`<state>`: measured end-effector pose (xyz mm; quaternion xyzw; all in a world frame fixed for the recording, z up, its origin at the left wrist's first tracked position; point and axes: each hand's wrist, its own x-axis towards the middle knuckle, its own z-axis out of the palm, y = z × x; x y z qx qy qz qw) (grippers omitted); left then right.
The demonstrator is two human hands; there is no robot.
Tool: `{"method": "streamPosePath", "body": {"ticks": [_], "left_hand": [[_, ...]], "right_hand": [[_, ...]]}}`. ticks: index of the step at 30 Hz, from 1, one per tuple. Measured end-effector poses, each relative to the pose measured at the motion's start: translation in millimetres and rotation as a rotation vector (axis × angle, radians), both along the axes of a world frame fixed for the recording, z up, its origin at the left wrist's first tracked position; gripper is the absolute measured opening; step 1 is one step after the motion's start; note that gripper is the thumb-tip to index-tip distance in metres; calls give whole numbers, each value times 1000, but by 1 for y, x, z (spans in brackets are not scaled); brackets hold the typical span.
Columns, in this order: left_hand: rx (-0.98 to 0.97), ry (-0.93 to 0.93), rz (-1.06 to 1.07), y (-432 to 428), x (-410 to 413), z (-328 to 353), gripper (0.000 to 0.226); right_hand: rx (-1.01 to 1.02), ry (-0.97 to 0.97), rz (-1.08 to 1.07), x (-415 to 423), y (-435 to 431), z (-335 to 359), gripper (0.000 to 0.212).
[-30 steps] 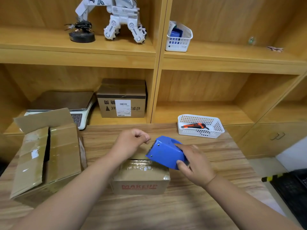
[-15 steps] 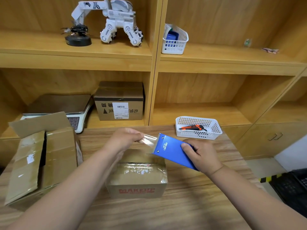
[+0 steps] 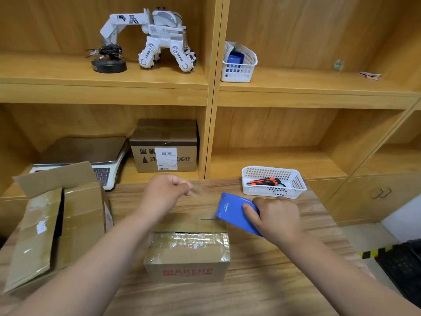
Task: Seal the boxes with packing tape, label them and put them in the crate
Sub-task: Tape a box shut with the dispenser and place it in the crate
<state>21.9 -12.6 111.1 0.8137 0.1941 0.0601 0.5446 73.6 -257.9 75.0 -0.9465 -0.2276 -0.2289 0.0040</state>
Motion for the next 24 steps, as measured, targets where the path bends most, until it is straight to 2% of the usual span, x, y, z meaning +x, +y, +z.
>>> {"method": "streamPosePath", "body": {"ticks": [7,14,16,20,22,24], "left_hand": [[430,-90,29,-36,-1,-10,26],[757,-116,42,-58,1,-29,25],[774,-140,69,-54,1,-33,21],[802,-279,79,-51,0,-37,11],[748,-345,102,-50,-3,-32,11],[625,-332,158,-47,-5,-25,11]], "right_hand": [[-35,-85,-50,8,27,3,43],[-41,27,-82,20,45,-2,65],[-55,5,-101,26,46,0,65],[-130,-38,-123,42,42,-4,48],[-164,103,-163,47,36,-9,45],[-193,229,-207,55,23,-21,46]]}}
